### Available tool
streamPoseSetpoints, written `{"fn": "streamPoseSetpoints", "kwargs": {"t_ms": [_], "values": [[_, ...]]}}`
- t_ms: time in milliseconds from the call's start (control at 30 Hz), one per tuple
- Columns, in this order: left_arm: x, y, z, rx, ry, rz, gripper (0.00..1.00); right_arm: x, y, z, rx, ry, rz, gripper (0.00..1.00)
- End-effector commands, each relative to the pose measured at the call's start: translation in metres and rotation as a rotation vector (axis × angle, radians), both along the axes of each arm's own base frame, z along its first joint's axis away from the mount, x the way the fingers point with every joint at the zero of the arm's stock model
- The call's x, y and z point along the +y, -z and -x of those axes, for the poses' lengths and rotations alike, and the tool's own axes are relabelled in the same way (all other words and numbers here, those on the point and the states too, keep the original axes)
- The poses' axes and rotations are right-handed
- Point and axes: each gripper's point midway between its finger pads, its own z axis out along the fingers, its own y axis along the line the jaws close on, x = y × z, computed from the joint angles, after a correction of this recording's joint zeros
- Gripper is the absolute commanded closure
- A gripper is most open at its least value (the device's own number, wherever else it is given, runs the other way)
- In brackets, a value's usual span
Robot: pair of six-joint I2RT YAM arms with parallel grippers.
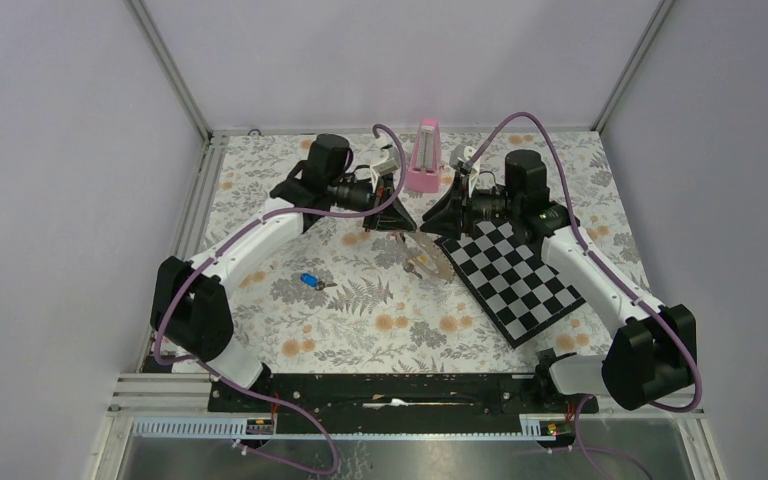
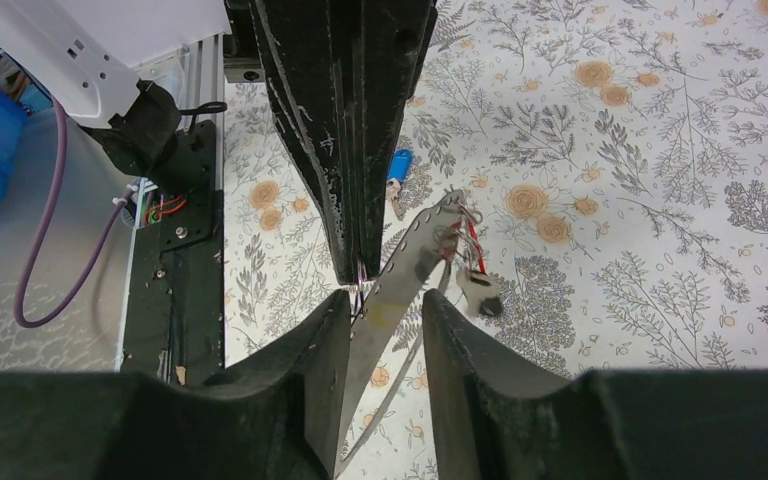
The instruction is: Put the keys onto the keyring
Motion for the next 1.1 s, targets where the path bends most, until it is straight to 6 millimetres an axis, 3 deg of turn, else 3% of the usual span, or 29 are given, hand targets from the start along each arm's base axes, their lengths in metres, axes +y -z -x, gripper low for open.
{"fn": "streamPoseSetpoints", "kwargs": {"t_ms": [0,233,367,600,833,1067], "values": [[-0.004,-0.024,0.008,-0.075,0.042,0.068,1.0,0.004,-0.007,0.005,-0.035,-0.038,-0.015,0.63],[-0.005,-0.021,0.007,-0.073,0.038,0.068,1.0,0.006,-0.006,0.007,-0.022,-0.048,-0.018,0.8],[-0.005,-0.015,0.004,-0.075,0.025,0.062,1.0,0.006,-0.01,0.006,-0.032,-0.042,-0.021,1.0],[-0.007,-0.005,-0.006,-0.088,-0.01,0.041,1.0,0.001,-0.012,0.005,-0.051,-0.005,0.017,1.0],[-0.011,-0.005,-0.021,-0.107,-0.054,0.03,0.91,-0.006,-0.004,0.005,-0.083,0.026,0.116,1.0],[-0.012,-0.003,-0.02,-0.127,-0.034,0.036,0.84,-0.008,-0.002,0.006,-0.091,0.046,0.146,1.0]]}}
